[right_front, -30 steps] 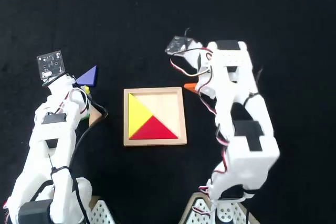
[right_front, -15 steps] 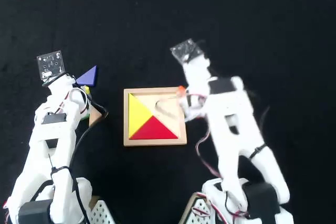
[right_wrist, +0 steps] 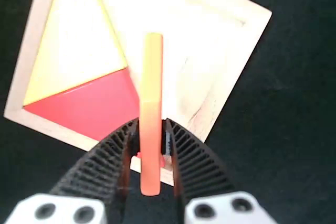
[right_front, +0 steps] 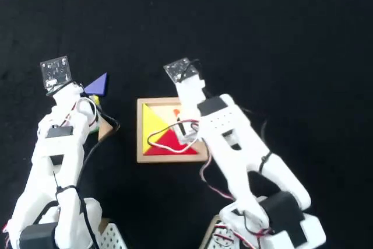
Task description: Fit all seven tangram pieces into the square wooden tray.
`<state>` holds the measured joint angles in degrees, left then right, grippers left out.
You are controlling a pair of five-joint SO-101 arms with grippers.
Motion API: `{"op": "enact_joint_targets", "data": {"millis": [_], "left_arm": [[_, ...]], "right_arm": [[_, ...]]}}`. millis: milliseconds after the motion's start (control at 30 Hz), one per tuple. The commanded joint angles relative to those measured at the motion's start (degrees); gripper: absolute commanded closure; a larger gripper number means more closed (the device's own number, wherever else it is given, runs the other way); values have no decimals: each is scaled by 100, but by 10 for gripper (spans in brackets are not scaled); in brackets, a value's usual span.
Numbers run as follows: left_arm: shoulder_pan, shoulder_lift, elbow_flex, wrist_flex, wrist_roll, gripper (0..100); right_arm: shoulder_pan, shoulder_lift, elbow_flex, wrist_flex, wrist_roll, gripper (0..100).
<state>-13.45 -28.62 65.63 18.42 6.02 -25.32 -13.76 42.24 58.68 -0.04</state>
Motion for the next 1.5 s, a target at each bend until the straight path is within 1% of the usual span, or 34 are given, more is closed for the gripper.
{"op": "enact_joint_targets", "data": {"millis": [0,167,367,400,533,567,867,1033,1167,1300,1467], "left_arm": [[-66,-105,-48,-62,-35,855],[-66,-105,-48,-62,-35,855],[-75,-105,-48,-62,-35,855],[-66,-105,-48,-62,-35,855],[-48,-105,-48,-62,-35,855],[-48,-105,-48,-62,-35,855],[-48,-105,-48,-62,-35,855],[-66,-105,-48,-62,-35,855],[-40,-105,-48,-62,-35,855],[-40,-105,-48,-62,-35,855],[-40,-105,-48,-70,-35,855]], "right_arm": [[-88,207,-330,-167,-70,987],[-79,523,-347,-527,-97,987],[-114,532,-338,-571,-97,980],[-114,532,-330,-554,-97,964],[-114,576,-303,-545,-97,832],[-114,576,-303,-545,-88,824],[-88,532,-444,-554,-44,838],[-79,532,-523,-554,237,839],[167,532,-523,-589,255,839],[501,532,-497,-589,440,839],[545,532,-488,-571,440,839]]}}
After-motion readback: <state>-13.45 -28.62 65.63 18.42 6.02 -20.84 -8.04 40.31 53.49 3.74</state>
